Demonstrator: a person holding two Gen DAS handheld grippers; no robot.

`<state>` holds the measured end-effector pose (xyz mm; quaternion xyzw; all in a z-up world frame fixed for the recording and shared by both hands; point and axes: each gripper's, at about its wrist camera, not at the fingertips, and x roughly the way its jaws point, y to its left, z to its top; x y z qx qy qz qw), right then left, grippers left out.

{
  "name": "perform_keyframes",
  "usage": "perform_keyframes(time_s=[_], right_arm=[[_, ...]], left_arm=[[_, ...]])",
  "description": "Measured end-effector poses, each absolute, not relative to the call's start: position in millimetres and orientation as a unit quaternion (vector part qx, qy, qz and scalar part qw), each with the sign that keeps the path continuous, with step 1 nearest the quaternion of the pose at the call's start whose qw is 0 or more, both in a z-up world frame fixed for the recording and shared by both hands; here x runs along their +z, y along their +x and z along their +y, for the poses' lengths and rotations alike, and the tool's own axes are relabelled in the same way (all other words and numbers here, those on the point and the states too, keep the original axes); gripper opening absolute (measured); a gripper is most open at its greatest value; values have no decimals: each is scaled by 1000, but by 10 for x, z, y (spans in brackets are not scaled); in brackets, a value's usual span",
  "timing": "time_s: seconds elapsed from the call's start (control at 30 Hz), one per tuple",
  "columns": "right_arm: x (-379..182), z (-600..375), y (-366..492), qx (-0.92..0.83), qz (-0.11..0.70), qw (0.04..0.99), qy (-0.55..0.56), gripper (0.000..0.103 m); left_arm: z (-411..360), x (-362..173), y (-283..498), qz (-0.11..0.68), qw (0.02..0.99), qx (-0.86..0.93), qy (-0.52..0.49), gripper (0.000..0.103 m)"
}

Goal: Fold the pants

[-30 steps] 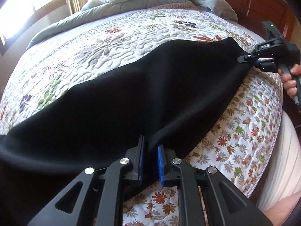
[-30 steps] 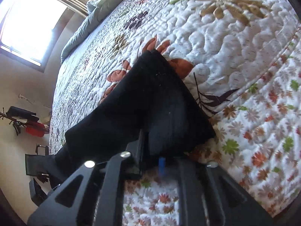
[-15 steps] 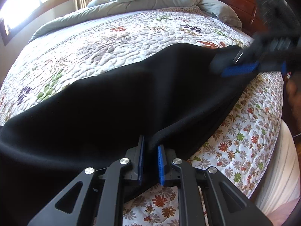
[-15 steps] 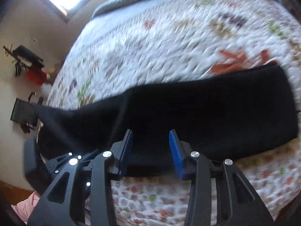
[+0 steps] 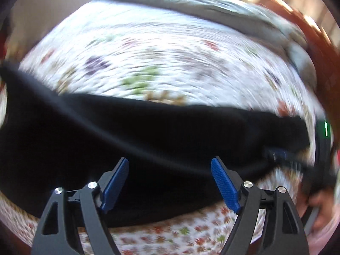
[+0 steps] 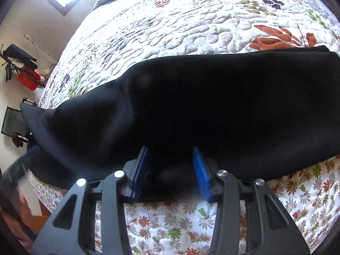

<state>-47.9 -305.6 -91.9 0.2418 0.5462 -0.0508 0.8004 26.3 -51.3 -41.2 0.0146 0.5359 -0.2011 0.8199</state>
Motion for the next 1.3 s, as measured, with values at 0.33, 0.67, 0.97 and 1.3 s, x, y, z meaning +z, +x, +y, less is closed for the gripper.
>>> perform_keyframes(time_s=[0.33, 0.67, 0.97, 1.3], right_arm=[[-999, -3070, -500, -44, 542, 802, 247, 43], [-955, -3200, -487, -32, 549, 793, 263, 43], [-598, -2829, -430, 14, 562, 808, 176, 53], [-815, -2490, -347, 74, 597, 783, 159, 62]], left_arm=[[195, -799, 917, 622, 756, -150, -137, 21], [376, -690, 158, 559, 806, -140, -135, 8], [458, -972, -116, 550, 809, -141, -151, 8], [1122, -835, -20, 564, 785, -108, -232, 42]])
